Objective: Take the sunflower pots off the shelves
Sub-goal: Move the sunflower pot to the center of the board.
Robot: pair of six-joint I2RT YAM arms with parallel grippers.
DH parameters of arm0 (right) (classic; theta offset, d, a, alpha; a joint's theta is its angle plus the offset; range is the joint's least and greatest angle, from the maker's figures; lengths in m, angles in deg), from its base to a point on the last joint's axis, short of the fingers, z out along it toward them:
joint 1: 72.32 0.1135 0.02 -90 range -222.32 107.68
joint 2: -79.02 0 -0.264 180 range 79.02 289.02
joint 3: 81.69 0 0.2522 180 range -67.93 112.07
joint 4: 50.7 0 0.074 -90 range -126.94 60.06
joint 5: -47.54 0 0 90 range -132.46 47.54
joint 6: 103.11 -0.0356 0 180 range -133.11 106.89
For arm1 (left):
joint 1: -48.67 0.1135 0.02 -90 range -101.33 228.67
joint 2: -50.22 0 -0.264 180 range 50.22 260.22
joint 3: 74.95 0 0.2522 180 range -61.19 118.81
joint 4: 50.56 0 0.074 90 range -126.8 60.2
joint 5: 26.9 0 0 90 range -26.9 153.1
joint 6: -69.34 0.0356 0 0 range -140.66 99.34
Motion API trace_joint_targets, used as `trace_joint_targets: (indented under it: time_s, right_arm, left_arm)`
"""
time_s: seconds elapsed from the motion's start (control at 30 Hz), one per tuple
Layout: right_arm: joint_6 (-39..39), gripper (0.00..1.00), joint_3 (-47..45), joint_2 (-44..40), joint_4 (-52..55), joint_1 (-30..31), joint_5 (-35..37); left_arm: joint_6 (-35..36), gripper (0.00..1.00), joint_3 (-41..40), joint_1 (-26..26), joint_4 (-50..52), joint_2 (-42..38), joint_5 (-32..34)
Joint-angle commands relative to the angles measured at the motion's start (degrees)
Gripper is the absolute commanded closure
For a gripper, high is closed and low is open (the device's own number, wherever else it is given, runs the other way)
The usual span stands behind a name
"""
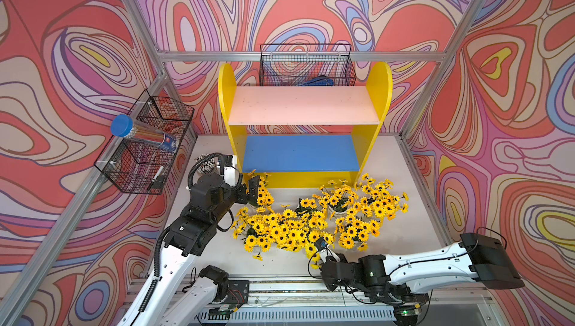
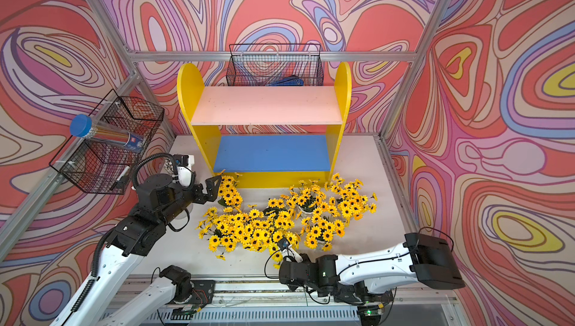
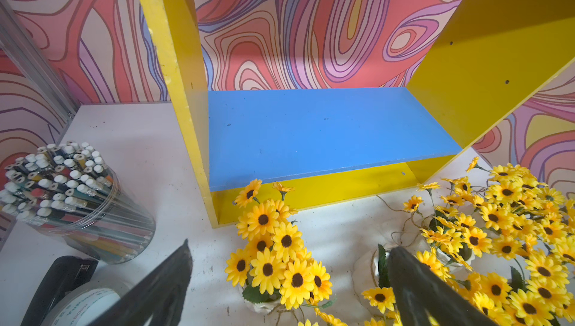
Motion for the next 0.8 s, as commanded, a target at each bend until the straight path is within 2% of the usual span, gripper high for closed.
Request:
trace_joint_targets:
  time_s: [0.0, 0.1, 0.23, 0.4, 0.57, 0.67, 0.77]
  right_arm:
    - [0.08, 1.0, -0.46, 1.94, -9.28, -3.69, 0.84]
    - [0.83, 1.0, 1.41, 5.45, -9.82, -6.32, 1.57]
    - [0.09, 1.0, 3.45, 6.44, -8.02, -9.86, 7.67]
    - [4.04, 1.0, 5.59, 8.3, -10.17, -15.06, 7.13]
    - [8.19, 1.0, 9.09, 10.24, -7.39, -15.53, 5.07]
    - [5.3, 1.0, 10.05, 7.72, -1.85, -15.0, -0.05]
    - [0.59, 1.0, 14.84, 4.96, 11.75, -11.37, -1.32]
  left_arm:
    - [0.25, 0.01, -0.38, 0.42, -1.46, -0.32, -0.04]
    - [0.25, 0.01, -0.54, 0.45, -1.61, -0.8, 0.32]
    - [0.43, 0.01, -0.74, 0.42, -1.62, -1.38, 0.63]
    - [0.34, 0.01, -0.76, 0.4, -1.63, -1.47, 0.49]
    - [0.17, 0.01, -0.82, 0.37, -1.65, -1.38, 0.04]
    - [-0.01, 0.01, -0.77, 0.39, -1.69, -1.47, -0.41]
    - [-0.1, 0.01, -0.58, 0.44, -1.81, -1.21, -1.26]
